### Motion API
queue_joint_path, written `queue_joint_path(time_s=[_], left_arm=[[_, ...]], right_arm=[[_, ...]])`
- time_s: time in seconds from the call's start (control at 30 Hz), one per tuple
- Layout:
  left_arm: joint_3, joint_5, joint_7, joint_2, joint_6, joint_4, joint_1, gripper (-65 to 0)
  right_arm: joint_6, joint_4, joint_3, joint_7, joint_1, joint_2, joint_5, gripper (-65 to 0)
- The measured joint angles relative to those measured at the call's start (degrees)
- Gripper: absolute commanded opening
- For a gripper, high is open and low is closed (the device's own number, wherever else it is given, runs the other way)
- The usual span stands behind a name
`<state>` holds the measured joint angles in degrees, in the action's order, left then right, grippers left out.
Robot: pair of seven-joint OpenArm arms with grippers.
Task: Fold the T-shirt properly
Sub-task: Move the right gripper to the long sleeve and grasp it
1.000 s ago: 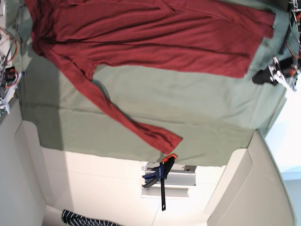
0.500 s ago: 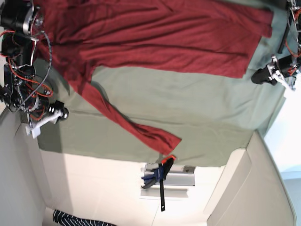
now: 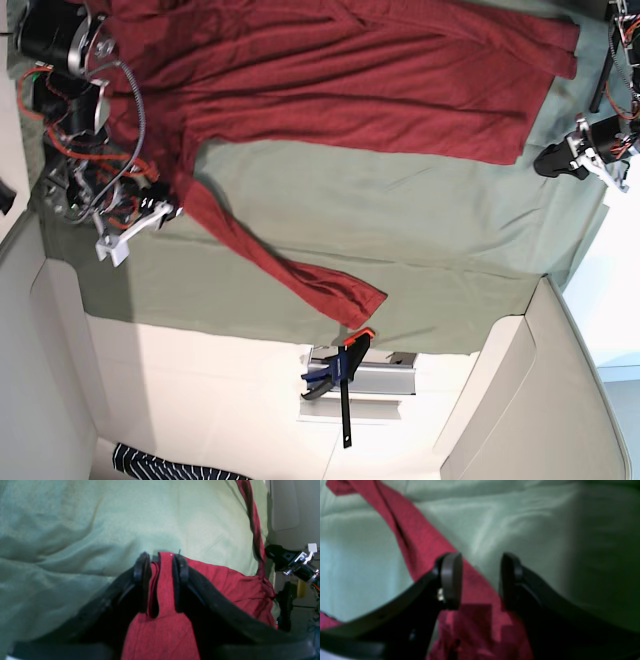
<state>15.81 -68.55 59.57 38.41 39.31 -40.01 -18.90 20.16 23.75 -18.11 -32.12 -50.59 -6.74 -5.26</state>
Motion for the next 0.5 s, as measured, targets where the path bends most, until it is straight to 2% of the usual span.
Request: queue_joint_path(time_s=[0.2, 0.3, 0.43, 0.5], left_arm=[[0.0, 0.0, 0.0, 0.0, 0.0, 0.0, 0.0, -46.3], [0.0, 0.0, 0.0, 0.0, 0.0, 0.0, 0.0, -46.3], [0.0, 0.0, 0.0, 0.0, 0.0, 0.0, 0.0, -46.3], [0.0, 0.0, 0.0, 0.0, 0.0, 0.0, 0.0, -46.3]], right_arm=[[0.0, 0.0, 0.0, 1.6, 0.9, 0.9, 0.4, -38.7], [0.0, 0.0, 0.0, 4.7, 2.1, 0.7, 1.4, -47.3], [0.0, 0.0, 0.0, 6.2, 2.6, 0.7, 2.2, -64.8], [0.0, 0.0, 0.0, 6.6, 3.0, 0.7, 1.9, -65.0]])
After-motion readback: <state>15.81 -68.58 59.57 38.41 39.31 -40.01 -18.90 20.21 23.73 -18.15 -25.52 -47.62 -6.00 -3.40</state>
